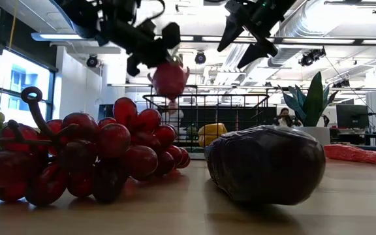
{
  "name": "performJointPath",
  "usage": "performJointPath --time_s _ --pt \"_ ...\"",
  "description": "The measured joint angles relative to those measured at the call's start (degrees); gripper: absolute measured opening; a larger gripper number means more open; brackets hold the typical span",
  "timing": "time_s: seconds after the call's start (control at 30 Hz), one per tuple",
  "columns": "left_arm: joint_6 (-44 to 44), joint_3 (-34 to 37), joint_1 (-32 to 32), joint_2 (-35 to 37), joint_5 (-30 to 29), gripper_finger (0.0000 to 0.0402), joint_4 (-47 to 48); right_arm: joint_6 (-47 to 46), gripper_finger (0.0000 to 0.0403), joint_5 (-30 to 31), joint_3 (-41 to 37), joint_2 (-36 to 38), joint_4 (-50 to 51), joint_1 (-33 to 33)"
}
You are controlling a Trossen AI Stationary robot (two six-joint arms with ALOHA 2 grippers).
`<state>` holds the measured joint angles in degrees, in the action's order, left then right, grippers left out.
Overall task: Build produce basket
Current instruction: Put the top dragon fruit into the wire basket
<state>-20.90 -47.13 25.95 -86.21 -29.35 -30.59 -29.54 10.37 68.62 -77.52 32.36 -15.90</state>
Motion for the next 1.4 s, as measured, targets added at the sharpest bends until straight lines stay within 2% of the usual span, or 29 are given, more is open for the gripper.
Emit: performJointPath --time_s 0.6,1.03,1.17,1.4 --pt "-4.4 0.0 1.6 -11.1 0.5 0.0014 -7.6 0.0 0.0399 -0.8 0.0 0.0 0.0 -1.4" --pt "-4.5 0.0 2.2 -12.0 1.0 0.0016 -7.6 0.1 0.0399 -3.0 0.0 0.0 0.5 -1.4" --pt "-4.5 0.0 2.2 -12.0 1.7 0.0029 -7.5 1.4 0.0399 -3.0 0.0 0.0 1.7 -1.4" --pt "-4.5 0.0 2.2 -12.0 1.7 0.0075 -7.3 1.5 0.0399 -3.0 0.0 0.0 3.8 -1.4"
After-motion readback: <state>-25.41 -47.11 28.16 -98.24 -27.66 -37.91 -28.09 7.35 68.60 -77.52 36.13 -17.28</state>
